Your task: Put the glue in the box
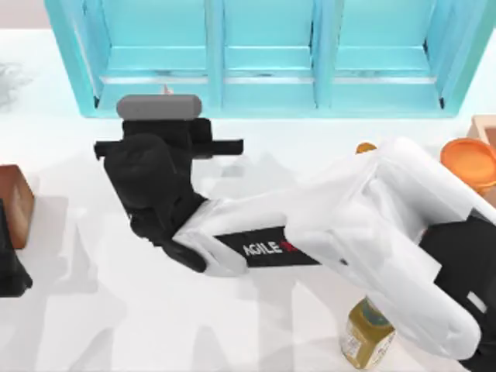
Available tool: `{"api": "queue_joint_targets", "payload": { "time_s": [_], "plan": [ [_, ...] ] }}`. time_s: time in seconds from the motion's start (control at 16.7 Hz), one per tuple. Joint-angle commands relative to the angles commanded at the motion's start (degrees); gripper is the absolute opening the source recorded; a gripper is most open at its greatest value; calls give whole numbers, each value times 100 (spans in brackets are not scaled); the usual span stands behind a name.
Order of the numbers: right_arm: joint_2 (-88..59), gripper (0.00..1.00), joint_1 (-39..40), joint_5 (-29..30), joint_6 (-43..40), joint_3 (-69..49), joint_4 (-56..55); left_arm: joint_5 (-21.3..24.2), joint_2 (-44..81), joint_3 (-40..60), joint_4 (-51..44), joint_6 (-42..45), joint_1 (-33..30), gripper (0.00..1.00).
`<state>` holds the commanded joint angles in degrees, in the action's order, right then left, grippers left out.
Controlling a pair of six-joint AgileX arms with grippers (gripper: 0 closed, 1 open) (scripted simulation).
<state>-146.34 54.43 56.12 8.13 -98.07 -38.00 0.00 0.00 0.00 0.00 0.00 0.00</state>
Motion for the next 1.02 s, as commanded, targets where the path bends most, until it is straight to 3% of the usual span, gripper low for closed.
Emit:
{"api": "queue_joint_targets", "payload": {
  "time_s": [0.54, 0.78, 1.02],
  "plan": [
    [395, 0, -42, -142, -112, -9, 361, 0, 0, 0, 0, 0, 0, 100],
    [1041, 0, -417, -1075, -1008, -153, 1007, 0, 0, 0, 0, 0, 0, 100],
    [1964, 0, -1208, -2620, -2625, -270, 2220, 0, 0, 0, 0, 0, 0, 100]
  ]
}}
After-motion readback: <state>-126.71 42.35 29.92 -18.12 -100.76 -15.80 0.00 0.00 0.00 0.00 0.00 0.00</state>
